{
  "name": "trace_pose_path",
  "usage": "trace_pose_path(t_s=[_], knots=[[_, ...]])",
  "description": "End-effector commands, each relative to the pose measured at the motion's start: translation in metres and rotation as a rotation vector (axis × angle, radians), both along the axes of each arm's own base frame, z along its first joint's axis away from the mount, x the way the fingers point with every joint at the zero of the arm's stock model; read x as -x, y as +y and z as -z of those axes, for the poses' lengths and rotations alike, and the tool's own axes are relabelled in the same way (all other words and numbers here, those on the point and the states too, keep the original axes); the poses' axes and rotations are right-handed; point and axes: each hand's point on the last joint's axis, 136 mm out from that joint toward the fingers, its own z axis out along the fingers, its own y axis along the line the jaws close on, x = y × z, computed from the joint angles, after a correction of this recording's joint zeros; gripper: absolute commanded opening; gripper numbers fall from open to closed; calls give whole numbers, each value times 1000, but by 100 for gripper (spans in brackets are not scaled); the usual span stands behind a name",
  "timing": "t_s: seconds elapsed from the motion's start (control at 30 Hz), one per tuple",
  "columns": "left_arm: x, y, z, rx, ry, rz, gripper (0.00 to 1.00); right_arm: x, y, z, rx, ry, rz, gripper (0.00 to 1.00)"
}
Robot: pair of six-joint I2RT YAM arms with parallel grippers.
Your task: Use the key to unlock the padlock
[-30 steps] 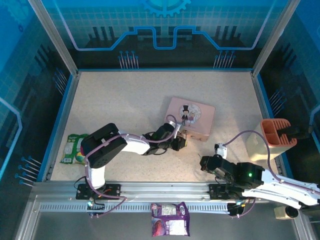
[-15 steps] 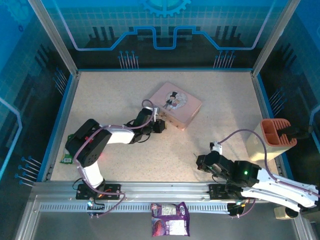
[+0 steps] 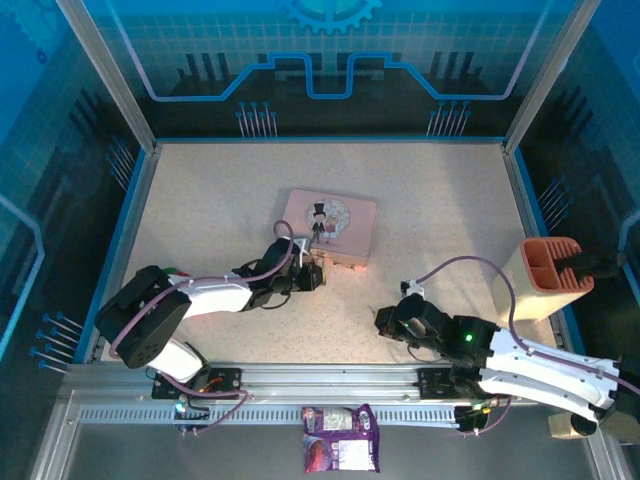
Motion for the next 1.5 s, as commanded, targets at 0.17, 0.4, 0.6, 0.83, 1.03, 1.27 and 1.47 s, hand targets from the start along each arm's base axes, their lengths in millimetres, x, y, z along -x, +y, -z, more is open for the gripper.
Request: trace_pose_path(t_s=[0.17,0.4,0.6,0.83,1.03,1.27,1.47], knots=[[11,-43,-29,243,29,15,0,-7,30,-4,-200,11,15,0],[21,-55,-41,352,60,-17,0,-10,36,6,-289,50,71,0],[26,-59,-45,432,80,-26,0,-15,42,7,-370,76,102,0],[27,-63,-49,491,66,-22,0,-20,52,5,-459,119,128,0],[29,-63,-51,509,51,-23,0,-24,54,9,-498,149,149,0],[30,-61,-53,542,41,-29,0,-26,52,11,-521,160,177,0],[30,-64,-56,557,30,-23,0,-28,52,12,-545,176,200,0]])
